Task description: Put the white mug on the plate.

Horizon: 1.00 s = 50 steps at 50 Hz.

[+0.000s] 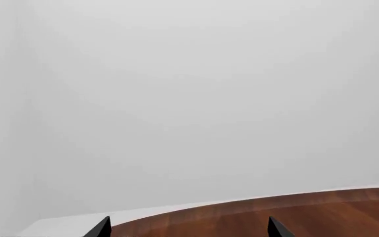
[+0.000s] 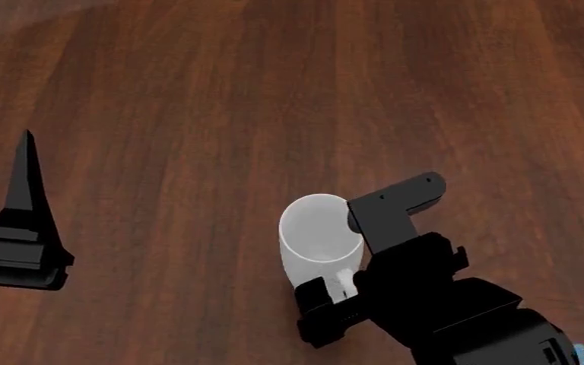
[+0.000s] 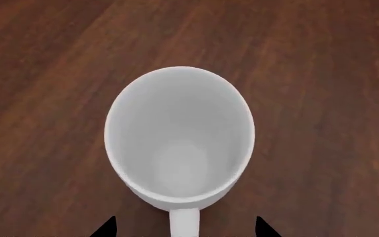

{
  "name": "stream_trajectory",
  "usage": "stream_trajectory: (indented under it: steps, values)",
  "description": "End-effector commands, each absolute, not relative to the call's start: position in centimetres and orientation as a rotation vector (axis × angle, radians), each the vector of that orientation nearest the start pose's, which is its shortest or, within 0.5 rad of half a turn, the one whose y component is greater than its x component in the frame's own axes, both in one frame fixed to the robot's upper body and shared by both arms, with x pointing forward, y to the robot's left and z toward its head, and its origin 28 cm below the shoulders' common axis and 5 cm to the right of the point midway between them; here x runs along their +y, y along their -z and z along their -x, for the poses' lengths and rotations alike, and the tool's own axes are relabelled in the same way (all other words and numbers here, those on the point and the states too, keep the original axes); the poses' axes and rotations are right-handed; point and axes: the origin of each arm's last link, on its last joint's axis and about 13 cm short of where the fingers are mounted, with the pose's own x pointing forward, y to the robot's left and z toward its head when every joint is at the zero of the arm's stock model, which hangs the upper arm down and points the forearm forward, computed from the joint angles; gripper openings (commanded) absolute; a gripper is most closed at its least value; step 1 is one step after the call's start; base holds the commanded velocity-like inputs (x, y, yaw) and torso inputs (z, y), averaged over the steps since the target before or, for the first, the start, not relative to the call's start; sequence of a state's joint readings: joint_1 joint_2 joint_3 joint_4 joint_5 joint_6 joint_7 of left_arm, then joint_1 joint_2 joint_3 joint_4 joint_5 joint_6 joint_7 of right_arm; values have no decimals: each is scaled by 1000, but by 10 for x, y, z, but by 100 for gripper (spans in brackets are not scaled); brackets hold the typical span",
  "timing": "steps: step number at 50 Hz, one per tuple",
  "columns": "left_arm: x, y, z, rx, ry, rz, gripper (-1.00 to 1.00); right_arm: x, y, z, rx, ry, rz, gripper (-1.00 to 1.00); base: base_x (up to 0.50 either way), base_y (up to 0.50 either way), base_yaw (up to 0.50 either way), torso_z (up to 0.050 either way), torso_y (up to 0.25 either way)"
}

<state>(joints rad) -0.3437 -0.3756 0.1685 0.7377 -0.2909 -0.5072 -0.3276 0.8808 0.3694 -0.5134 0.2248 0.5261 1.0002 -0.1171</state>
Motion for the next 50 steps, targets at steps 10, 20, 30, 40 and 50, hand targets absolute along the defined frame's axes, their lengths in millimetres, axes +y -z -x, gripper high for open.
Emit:
stream_trajectory:
  steps: [10, 20, 30, 40, 50]
  values:
    - [218, -196, -218, -506, 24, -92, 100, -126, -132, -337, 573, -407, 208, 100, 0, 0, 0, 0, 0]
    - [218, -197, -217, -508, 26, -94, 100, -126, -128, -337, 583, -407, 205, 100, 0, 0, 0, 0, 0]
    - [219, -199, -215, -516, 17, -91, 100, -125, -124, -339, 591, -408, 203, 100, 0, 0, 0, 0, 0]
    - [219, -200, -217, -521, 12, -70, 100, -124, -123, -341, 593, -409, 203, 100, 0, 0, 0, 0, 0]
    - [220, -199, -216, -522, 4, -73, 100, -124, -119, -342, 601, -409, 201, 100, 0, 0, 0, 0, 0]
